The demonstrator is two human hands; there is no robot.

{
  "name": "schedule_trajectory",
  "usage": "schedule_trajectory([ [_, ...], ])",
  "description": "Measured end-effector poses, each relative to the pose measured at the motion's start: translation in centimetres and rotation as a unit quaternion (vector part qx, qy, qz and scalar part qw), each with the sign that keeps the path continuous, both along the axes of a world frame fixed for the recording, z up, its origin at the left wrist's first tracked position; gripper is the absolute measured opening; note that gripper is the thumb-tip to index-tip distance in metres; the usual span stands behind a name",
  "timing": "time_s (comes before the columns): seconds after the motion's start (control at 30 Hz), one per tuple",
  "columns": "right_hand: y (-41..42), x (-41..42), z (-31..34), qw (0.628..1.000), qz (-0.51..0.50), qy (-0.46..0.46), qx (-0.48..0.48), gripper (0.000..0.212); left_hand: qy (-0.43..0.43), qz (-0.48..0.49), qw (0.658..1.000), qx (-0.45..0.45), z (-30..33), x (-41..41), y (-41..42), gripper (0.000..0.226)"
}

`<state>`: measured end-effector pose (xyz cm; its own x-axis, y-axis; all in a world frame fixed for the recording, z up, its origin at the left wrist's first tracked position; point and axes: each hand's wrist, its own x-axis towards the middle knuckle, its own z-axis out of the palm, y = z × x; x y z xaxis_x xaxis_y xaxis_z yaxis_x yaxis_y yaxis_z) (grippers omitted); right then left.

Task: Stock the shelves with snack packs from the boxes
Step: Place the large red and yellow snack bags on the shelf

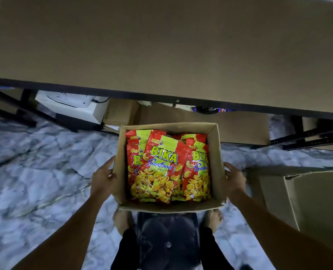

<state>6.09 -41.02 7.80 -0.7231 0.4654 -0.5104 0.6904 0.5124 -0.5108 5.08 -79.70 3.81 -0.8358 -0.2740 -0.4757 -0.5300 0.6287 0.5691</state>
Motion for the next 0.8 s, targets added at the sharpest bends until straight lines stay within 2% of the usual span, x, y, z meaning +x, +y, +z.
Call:
schedule_trajectory([
  [0.3,1.6,-0.2,-12.0,0.999,0.029,-0.032,0.023,0.040,0.001,-0.007,1.000,-0.001,-10.9,-0.6,1.7,0.064],
  [0.47,2.0,0.1,-17.0,0.999,0.023,-0.005,0.043,0.036,0.032,0.000,0.999,-0.030,-15.3,-0.4,3.0,0.062],
  [0.67,2.3,3.0,-20.1,0.996,0.058,-0.034,0.060,0.052,0.009,-0.017,0.998,-0.055,-17.6,1.6,5.2,0.058],
  [0.73,1.7,4.2,-20.4,0.986,0.111,0.030,0.120,0.054,0.035,-0.049,0.991,-0.117,-17.4,2.3,6.2,0.058],
  [0.8,0.6,4.7,-20.5,0.970,0.146,0.129,0.144,0.046,0.084,-0.093,0.976,-0.177,-16.9,2.3,7.2,0.055],
])
